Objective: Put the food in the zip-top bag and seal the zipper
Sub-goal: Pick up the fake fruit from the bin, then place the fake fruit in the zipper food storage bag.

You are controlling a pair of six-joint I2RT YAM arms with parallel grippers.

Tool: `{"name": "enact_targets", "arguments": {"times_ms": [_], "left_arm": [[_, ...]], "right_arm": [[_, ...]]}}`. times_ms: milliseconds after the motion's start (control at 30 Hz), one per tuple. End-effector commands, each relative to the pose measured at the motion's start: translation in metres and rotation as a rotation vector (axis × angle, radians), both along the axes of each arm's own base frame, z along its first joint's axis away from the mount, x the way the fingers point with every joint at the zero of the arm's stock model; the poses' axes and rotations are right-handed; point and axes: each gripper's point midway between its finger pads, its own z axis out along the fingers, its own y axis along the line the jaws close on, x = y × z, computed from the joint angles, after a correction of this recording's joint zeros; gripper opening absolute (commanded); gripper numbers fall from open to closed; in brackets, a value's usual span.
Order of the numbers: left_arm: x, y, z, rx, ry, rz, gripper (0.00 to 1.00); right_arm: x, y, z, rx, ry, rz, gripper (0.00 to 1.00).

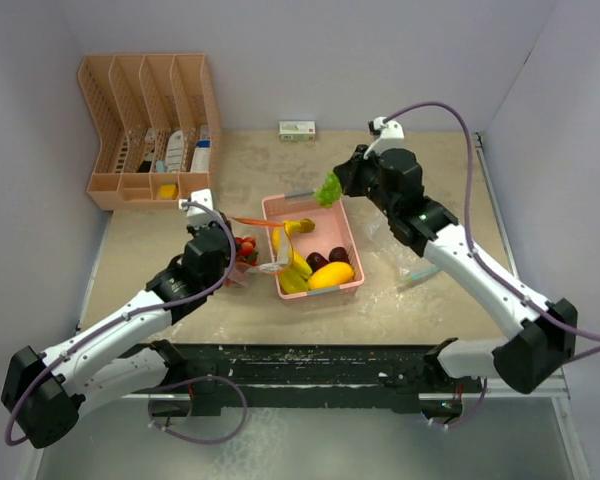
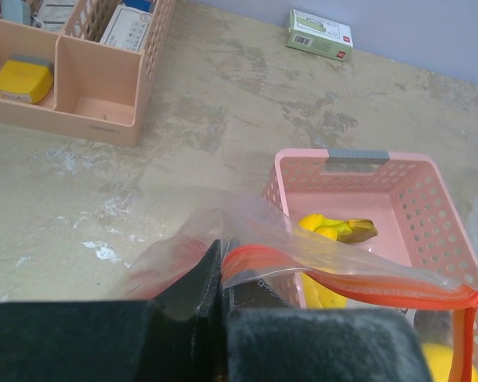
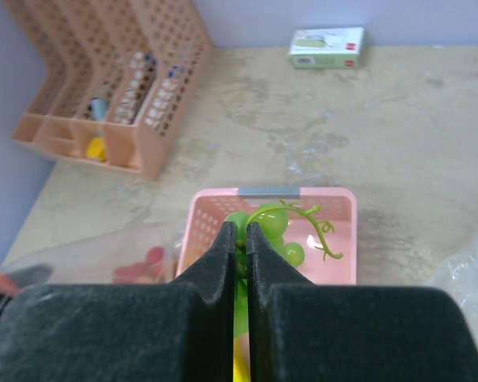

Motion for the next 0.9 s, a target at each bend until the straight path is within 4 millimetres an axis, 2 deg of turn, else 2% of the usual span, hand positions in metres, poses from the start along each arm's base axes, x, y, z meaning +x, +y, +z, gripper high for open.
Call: {"name": "enact_targets", "arguments": {"times_ms": [0,200,333,400,633,800,867], "left_arm": [[0.010,-0.010,0.025,-0.041,-0.067,-0.015,0.00],[0.013,-0.013,0.027,-0.028,-0.063,-0.024,0.00],[0.013,-0.013,0.027,-0.027,-0.063,-0.027,0.00],[0.012,-0.013,0.029,-0.031,-0.065,-0.028,0.00],[0.009,-0.013,0.030,-0.045,-0.068,-0.041,0.00],[0.006,-0.013,0.030,-0.055,-0.069,-0.049,0.00],[0.006,-0.013,0.030,-0.053,-0.070,-0.049,0.00]], "right_arm": [[-0.045,0.009,0.039,-0.004,-0.105,0.213,0.00],[-0.107,0.038,0.070,0.018,-0.212,0.480,0.00],[-0.137,0.065,0.077,0.075,-0.240,0.623,0.00],[-0.146,0.075,0.080,0.126,-0.249,0.673,0.00],[-0.145,0.112,0.067,0.191,-0.231,0.752,0.00],[-0.117,0.129,0.055,0.197,-0.237,0.669,0.00],[-0.106,0.136,0.044,0.171,-0.231,0.632,0.00]]}}
